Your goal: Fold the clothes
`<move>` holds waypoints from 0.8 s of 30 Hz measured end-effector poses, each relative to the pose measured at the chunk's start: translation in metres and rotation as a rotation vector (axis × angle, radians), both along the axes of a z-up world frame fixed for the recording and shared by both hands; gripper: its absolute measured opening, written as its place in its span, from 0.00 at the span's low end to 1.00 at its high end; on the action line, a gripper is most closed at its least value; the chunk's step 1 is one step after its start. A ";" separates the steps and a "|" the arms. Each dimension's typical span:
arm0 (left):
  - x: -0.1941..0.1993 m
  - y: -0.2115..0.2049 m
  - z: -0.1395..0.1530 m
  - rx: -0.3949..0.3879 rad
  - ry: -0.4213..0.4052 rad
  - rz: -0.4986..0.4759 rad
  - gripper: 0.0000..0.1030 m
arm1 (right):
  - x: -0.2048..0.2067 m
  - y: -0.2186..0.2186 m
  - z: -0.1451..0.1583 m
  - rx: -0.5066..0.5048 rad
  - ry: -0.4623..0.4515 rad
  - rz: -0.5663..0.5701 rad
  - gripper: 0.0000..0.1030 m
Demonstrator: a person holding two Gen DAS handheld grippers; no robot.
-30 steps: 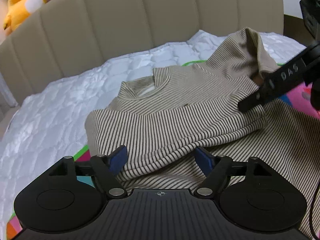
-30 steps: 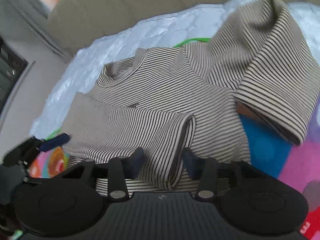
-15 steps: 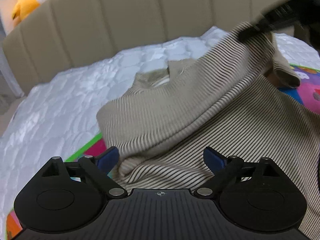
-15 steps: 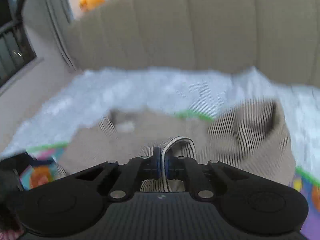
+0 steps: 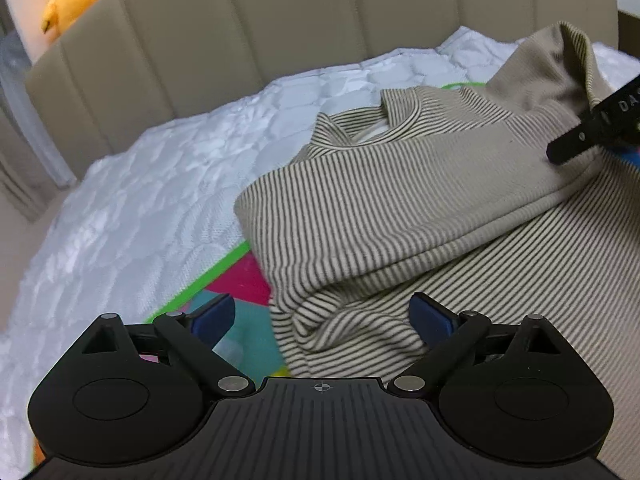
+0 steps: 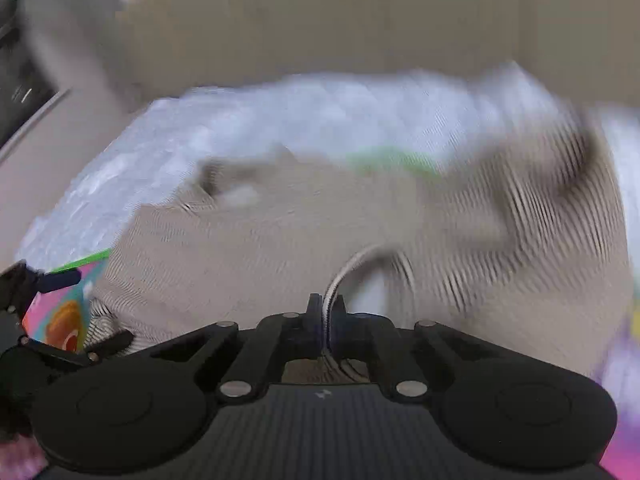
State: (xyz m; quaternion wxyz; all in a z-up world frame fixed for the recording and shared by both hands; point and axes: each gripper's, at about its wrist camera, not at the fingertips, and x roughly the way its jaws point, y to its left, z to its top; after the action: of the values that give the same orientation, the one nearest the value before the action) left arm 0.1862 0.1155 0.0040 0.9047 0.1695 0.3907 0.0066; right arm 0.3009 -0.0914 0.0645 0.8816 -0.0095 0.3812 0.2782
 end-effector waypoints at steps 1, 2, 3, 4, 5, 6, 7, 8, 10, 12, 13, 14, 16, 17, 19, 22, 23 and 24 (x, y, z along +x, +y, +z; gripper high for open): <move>0.001 0.001 -0.001 0.018 -0.007 0.008 0.95 | 0.003 0.008 0.018 0.023 -0.066 0.026 0.04; 0.003 0.003 -0.002 0.038 -0.014 0.020 0.96 | 0.005 0.015 0.037 0.045 -0.132 0.052 0.03; 0.004 0.006 -0.003 0.049 -0.018 0.035 0.96 | 0.008 0.023 0.055 0.068 -0.198 0.078 0.03; 0.005 0.010 -0.004 0.054 -0.023 0.055 0.97 | 0.011 0.025 0.070 0.099 -0.236 0.083 0.03; 0.005 0.013 -0.004 0.056 -0.027 0.072 0.98 | 0.015 0.024 0.081 0.126 -0.260 0.082 0.03; 0.005 0.016 -0.004 0.054 -0.031 0.085 0.98 | 0.018 0.021 0.086 0.144 -0.270 0.080 0.03; 0.004 0.018 -0.004 0.055 -0.034 0.093 0.98 | 0.022 0.017 0.082 0.141 -0.262 0.068 0.03; 0.004 0.019 -0.003 0.058 -0.038 0.096 0.98 | 0.027 0.013 0.076 0.134 -0.252 0.055 0.03; 0.001 0.017 -0.001 0.071 -0.046 0.096 0.98 | 0.032 -0.001 0.042 0.070 -0.174 0.007 0.03; -0.002 0.015 0.000 0.080 -0.047 0.094 0.98 | 0.037 -0.016 0.007 0.002 -0.092 -0.041 0.04; -0.005 0.015 0.002 0.069 -0.049 0.096 0.98 | 0.037 -0.021 -0.012 -0.037 -0.047 -0.055 0.04; -0.008 0.015 0.004 0.053 -0.052 0.099 0.98 | 0.037 -0.027 -0.031 -0.078 -0.001 -0.066 0.04; -0.014 0.016 0.008 0.020 -0.060 0.106 0.98 | 0.031 -0.032 -0.050 -0.117 -0.001 -0.053 0.05; -0.018 0.015 0.012 -0.008 -0.080 0.099 0.98 | 0.029 -0.031 -0.048 -0.129 -0.016 -0.039 0.05; -0.025 0.014 0.024 -0.072 -0.134 0.065 0.98 | 0.027 -0.027 -0.041 -0.155 -0.044 -0.020 0.13; -0.029 0.005 0.042 -0.174 -0.224 -0.024 1.00 | 0.008 -0.030 -0.023 -0.188 -0.123 0.024 0.29; -0.025 0.002 0.044 -0.228 -0.216 -0.046 1.00 | -0.003 -0.033 -0.015 -0.201 -0.158 0.053 0.36; -0.018 0.000 0.044 -0.299 -0.186 -0.056 1.00 | -0.014 -0.036 -0.008 -0.213 -0.194 0.082 0.40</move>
State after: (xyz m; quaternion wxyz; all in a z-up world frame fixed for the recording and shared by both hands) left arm 0.1679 0.1156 0.0484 0.9519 0.0424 0.2972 -0.0610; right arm 0.2872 -0.1276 0.0563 0.8962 -0.1454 0.3209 0.2695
